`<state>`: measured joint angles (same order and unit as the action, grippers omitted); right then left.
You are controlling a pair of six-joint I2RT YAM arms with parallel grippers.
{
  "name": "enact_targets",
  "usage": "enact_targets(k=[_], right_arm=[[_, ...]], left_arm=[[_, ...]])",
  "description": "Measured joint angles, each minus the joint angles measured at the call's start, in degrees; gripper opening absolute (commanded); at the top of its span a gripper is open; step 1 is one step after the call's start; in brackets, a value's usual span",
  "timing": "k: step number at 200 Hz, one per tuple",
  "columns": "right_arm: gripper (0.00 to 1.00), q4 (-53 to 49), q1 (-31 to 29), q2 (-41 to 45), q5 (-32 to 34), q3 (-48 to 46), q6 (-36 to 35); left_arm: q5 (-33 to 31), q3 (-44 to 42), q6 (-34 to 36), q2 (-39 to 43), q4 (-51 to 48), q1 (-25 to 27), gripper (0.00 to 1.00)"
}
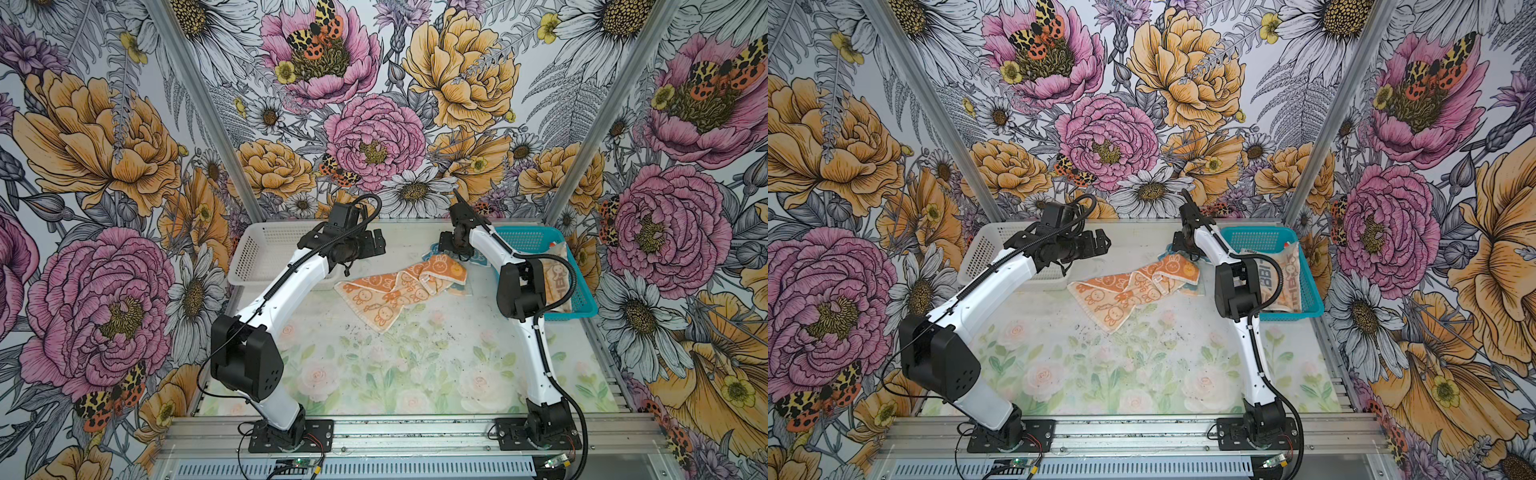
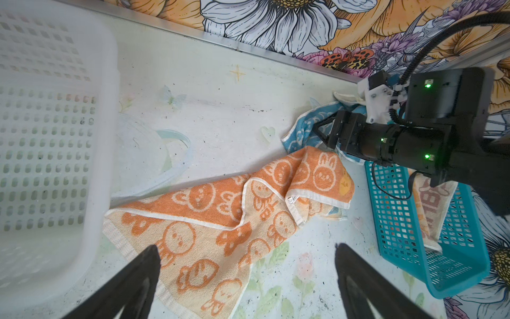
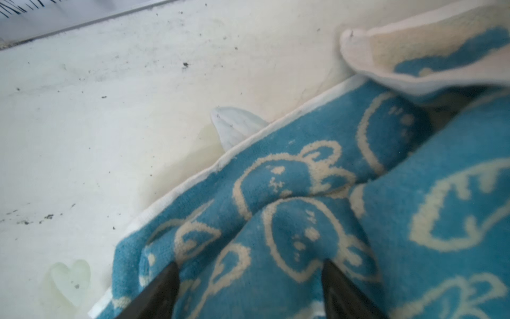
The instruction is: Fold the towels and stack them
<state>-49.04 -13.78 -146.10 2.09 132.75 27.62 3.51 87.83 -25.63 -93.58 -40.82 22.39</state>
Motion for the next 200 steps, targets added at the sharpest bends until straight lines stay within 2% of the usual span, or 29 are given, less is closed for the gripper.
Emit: enact_targets(k=[23, 71, 107, 132, 157, 176, 200], right_arm=[[0.0, -0.1, 0.0, -1.0, -1.2, 2.5, 0.6], [0.0, -1.2, 0.6, 3.0, -1.8, 4.1, 1.2], [0.0, -1.8, 2.8, 19.0, 0.4, -0.8, -0.7], [0.0, -0.6, 8.8, 34.6, 3.3, -7.2, -1.7], [0.0, 1.1, 16.6, 46.3, 7.5, -15.0, -2.0], [0.0, 1.5, 20.8, 51.6, 11.8, -22.7, -2.1], [0.0, 1.7, 23.1, 53.7, 15.6, -32.7, -2.2]], left_arm=[[0.0, 0.0, 0.0, -0.2, 0.0, 0.0, 0.99], [0.0, 0.0, 0.0, -0.3, 0.0, 0.1, 0.99], [-0.1, 1.6, 0.3, -1.6, -0.4, 2.4, 0.99], [-0.5, 3.8, 0.9, -4.5, -0.5, 5.9, 0.99], [-0.4, 3.7, 1.4, -7.7, -1.5, 8.3, 0.99], [0.1, 2.5, 1.4, -9.7, -1.7, 8.7, 0.99], [0.5, 0.1, 1.4, -10.7, -2.7, 8.7, 0.99]])
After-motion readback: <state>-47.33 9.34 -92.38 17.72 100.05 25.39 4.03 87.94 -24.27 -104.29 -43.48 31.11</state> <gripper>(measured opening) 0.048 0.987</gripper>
